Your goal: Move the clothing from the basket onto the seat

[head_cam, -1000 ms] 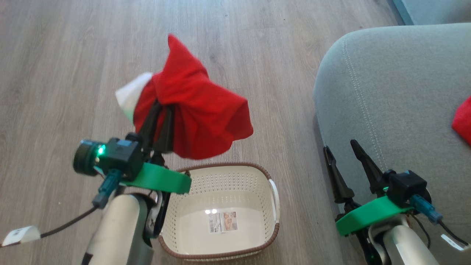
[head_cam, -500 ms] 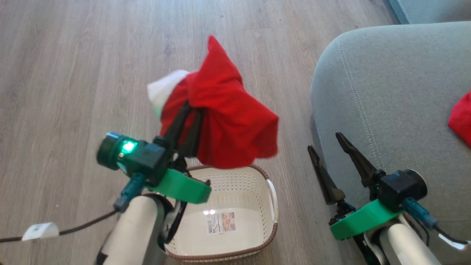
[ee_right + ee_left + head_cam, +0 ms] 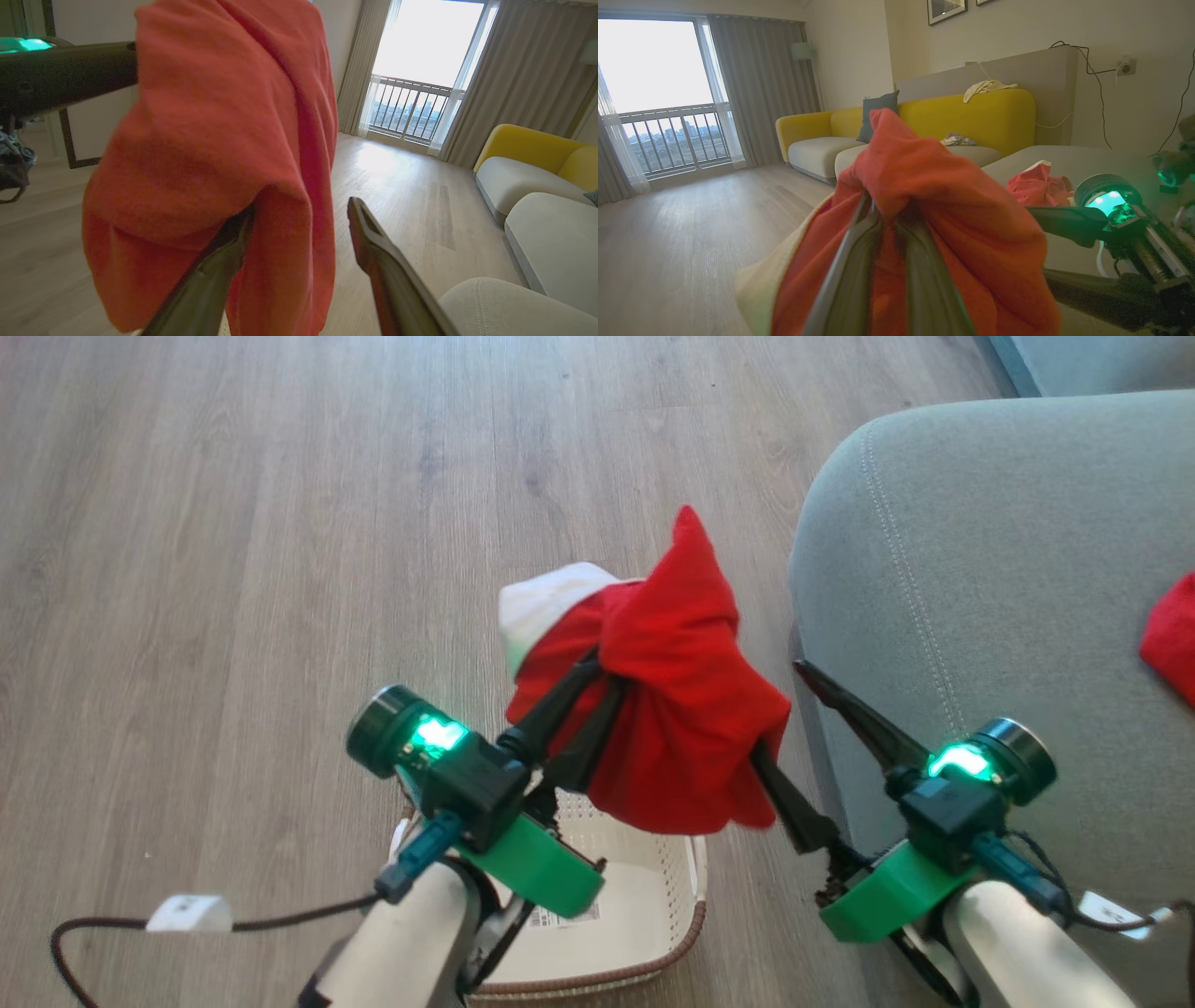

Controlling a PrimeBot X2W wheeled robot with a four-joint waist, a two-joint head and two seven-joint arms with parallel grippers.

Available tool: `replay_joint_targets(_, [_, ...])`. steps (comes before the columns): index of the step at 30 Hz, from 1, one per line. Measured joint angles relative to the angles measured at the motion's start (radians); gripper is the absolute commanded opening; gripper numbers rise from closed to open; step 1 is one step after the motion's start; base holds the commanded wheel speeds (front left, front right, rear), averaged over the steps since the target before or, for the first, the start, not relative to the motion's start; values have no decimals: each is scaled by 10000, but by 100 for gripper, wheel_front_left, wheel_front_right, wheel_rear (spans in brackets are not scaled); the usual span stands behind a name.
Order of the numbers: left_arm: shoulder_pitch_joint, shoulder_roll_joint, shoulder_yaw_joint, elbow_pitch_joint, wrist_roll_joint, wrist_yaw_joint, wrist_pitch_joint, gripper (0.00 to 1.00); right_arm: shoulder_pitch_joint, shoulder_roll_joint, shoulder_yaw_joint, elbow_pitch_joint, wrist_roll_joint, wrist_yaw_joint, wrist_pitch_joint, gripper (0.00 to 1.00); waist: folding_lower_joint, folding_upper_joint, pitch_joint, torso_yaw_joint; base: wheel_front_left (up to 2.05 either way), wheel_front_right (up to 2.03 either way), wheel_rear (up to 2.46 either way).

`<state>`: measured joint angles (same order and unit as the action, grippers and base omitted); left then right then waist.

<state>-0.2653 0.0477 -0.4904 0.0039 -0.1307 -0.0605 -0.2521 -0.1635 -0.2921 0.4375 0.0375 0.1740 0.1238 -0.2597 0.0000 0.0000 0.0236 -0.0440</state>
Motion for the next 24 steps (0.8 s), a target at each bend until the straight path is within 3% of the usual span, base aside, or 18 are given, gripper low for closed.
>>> replay_joint_targets(9, [-45,10,-706,-207,0,-253,0,0,-650,-71,654,495,-222,0,0,100,0,0,-74,125,0,0,0])
replay_joint_targets(16, [-87,36,-1220,-230,-38,-334,0,0,-1260,-288,1793,903,-318,0,0,100,0,0,-177,357,0,0,0])
replay_joint_targets(24, [-239,40,-1143,-86,-282,-157,0,0,-1613,-288,2807,761,311,0,0,100,0,0,-209,564,0,0,0])
